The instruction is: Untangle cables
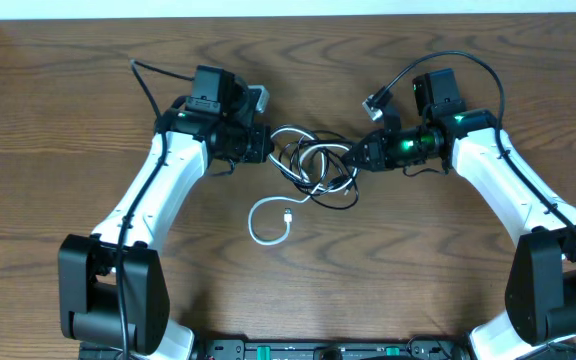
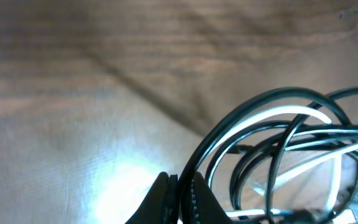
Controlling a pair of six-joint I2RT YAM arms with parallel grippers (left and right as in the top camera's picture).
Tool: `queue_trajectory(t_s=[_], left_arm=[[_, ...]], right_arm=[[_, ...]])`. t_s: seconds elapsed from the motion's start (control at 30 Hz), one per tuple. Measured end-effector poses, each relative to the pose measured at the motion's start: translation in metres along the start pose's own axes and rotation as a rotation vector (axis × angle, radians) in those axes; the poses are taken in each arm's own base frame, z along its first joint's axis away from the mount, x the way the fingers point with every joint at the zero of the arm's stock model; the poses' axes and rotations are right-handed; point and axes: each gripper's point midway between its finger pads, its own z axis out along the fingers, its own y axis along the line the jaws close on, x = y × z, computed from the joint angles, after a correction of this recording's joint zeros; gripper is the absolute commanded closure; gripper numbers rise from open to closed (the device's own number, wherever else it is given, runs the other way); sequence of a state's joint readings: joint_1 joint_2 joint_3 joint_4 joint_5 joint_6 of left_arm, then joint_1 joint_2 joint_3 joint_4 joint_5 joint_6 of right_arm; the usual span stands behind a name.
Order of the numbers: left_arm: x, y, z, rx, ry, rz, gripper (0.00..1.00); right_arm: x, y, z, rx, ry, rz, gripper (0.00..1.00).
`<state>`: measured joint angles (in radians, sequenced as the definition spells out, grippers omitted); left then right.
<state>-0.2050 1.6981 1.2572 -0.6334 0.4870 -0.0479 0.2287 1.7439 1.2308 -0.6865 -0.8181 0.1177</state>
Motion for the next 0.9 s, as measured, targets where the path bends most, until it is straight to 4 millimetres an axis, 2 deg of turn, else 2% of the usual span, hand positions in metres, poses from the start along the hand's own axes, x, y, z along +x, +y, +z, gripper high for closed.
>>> queue_trajectory(t_s=[0.17, 0.27, 0.37, 0.5, 0.7, 0.77, 0.9], left_arm=[[0.01, 0.005, -0.001, -0.012, 0.039, -0.028, 0.93], [0.011, 0.003, -0.002, 0.001, 0.042, -0.031, 0.93], [0.01, -0.005, -0.002, 0.048, 0.043, -0.028, 0.93], [0.004, -0.024, -0.004, 0.161, 0.022, 0.002, 0.93], [-0.011, -0.061, -0.016, 0.391, -0.037, 0.06, 0.93], [-0.016, -0.071, -0.023, 0.467, -0.056, 0.069, 0.93], [-0.025, -0.078, -0.034, 0.553, -0.079, 0.032, 0.93]], right_arm=[[0.007, -0.028, -0.002, 0.16, 0.02, 0.007, 0.78], [0.01, -0.046, -0.006, 0.27, 0.027, 0.011, 0.63], [0.006, -0.051, -0.007, 0.302, 0.015, -0.015, 0.55], [-0.009, -0.031, -0.002, 0.195, -0.032, -0.104, 0.51], [-0.028, 0.014, 0.012, 0.022, -0.097, -0.202, 0.52], [-0.028, 0.025, 0.02, 0.005, -0.093, -0.18, 0.58], [-0.022, 0.028, 0.038, 0.09, -0.088, -0.01, 0.56]])
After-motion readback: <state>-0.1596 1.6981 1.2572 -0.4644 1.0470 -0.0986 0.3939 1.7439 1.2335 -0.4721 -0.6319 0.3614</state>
